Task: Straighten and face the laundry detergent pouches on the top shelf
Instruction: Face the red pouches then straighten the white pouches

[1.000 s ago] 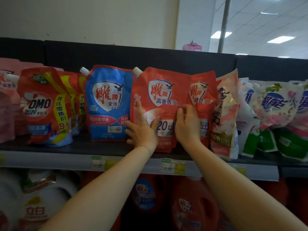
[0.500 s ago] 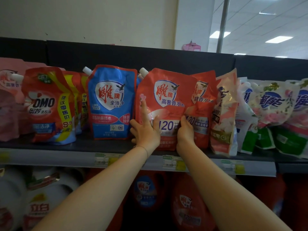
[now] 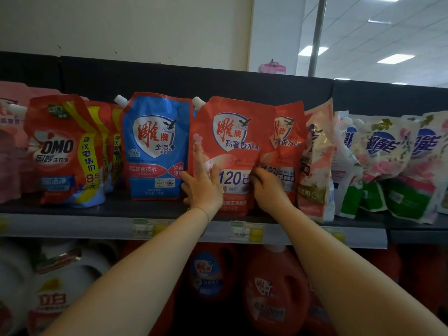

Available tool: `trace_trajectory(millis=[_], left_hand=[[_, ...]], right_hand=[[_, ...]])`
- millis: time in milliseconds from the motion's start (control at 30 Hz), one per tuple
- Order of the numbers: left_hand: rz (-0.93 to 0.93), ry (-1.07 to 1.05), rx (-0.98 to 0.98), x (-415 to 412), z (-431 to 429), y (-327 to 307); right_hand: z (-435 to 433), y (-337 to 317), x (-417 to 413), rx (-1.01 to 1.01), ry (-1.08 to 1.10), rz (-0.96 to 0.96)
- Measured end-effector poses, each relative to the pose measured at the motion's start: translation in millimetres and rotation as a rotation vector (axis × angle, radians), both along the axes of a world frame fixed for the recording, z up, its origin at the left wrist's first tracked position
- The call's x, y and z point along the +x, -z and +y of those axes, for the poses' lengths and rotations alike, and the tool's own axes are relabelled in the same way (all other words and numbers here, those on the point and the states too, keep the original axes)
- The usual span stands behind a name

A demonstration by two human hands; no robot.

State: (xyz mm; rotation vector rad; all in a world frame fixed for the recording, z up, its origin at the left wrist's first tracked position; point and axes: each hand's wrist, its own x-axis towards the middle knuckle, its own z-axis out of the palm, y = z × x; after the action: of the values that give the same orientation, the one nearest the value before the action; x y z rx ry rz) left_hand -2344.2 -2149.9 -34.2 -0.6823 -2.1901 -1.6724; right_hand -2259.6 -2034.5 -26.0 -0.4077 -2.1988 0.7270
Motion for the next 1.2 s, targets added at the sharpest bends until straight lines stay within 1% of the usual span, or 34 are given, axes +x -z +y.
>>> trace_trajectory(millis=[67, 100, 233, 300, 333, 367, 400, 433, 500, 567, 600, 633, 700, 800, 933, 1033, 1100, 1200], left_hand=[[-0.004, 0.003, -0.001, 1.5, -0.2, -0.2], [-0.004, 0.003, 0.008, 2.2, -0.2, 0.1], [0.033, 0.081, 0.033, 8.0, 2.4, 3.3], [0.077, 0.099, -0.041, 7.7, 2.4, 6.6], [0.131, 0.056, -0.127, 5.7, 0.3, 7.6], [0.227, -0.016, -0.242, 2.4, -3.3, 8.5], [0.358, -0.075, -0.356, -2.1, -8.2, 8.6], [0.507, -0.091, -0.451, -8.5, -13.0, 8.2], [0.804, -0.031, -0.617, -22.6, -22.8, 4.0], [1.035, 0.059, -0.791, -39.4, -28.6, -0.7], [1.112, 0.089, -0.859, -47.2, -30.0, -2.7], [1.167, 0.099, -0.899, -53.8, -30.5, -4.4], [1.226, 0.080, -0.924, -65.2, -29.2, -6.9], [1.225, 0.076, -0.942, -79.2, -27.6, -6.2], [1.192, 0.008, -0.972, -97.4, -14.8, -4.4], [1.189, -0.004, -0.990, -109.0, -0.8, -4.6], [1.196, -0.015, -0.967, -116.9, 8.4, -5.3], [1.203, -0.043, -0.960, -125.2, 22.1, -0.6]], right_hand=[[-0.5, 0.6, -0.8, -0.004, 0.083, 0.002], [-1.0, 1.4, -0.9, -0.038, 0.119, 0.022], [0.2, -1.2, 5.0, -0.291, 0.291, 0.127], [0.5, -3.7, 8.6, -0.331, 0.345, 0.222], [-2.3, -3.8, 11.3, -0.291, 0.335, 0.288], [-4.9, -2.9, 13.5, -0.168, 0.316, 0.340], [-8.2, -1.4, 15.5, 0.022, 0.288, 0.344], [-10.9, 0.4, 16.9, 0.234, 0.242, 0.294], [-11.8, 2.6, 16.8, 0.599, 0.113, 0.091], [-6.8, 2.8, 13.5, 0.864, 0.043, -0.157], [-3.6, 2.6, 11.4, 0.955, 0.042, -0.262], [0.8, 2.3, 8.5, 1.005, 0.045, -0.342], [10.2, -1.2, 0.5, 1.023, 0.044, -0.428], [18.5, -4.6, -14.6, 1.059, 0.040, -0.486], [31.0, 0.5, -39.8, 1.140, 0.097, -0.411], [42.8, 5.3, -59.2, 1.134, 0.188, -0.378], [49.8, 5.8, -70.9, 1.116, 0.238, -0.365], [62.3, 7.6, -85.7, 1.114, 0.247, -0.360]])
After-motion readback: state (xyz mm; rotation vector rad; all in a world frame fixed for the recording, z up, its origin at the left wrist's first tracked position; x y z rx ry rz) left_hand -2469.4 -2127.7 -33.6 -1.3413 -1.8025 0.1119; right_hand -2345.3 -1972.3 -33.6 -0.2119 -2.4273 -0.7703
